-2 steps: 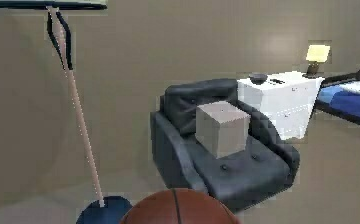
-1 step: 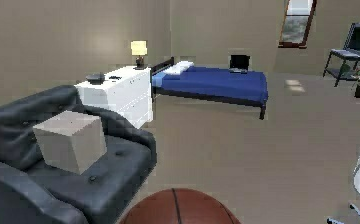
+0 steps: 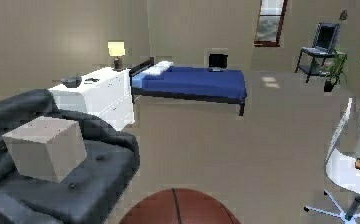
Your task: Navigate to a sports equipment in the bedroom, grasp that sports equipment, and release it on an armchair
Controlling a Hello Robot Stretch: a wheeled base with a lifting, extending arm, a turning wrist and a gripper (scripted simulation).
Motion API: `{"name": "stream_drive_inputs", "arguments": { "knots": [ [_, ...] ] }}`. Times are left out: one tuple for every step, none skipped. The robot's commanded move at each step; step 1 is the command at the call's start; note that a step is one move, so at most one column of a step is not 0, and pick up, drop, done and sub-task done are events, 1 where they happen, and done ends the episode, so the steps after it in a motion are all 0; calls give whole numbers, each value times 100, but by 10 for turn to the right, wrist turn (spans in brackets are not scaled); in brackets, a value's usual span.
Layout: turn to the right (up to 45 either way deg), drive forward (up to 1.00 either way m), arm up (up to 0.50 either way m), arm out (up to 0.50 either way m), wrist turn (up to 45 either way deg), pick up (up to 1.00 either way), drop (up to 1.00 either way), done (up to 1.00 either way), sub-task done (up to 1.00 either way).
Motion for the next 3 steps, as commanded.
{"name": "stream_drive_inputs", "arguments": {
  "knots": [
    [0, 90, 0, 0, 0, 0, 0, 0, 0],
    [-450, 0, 0, 0, 0, 0, 0, 0, 0],
    [-450, 0, 0, 0, 0, 0, 0, 0, 0]
  ]
}}
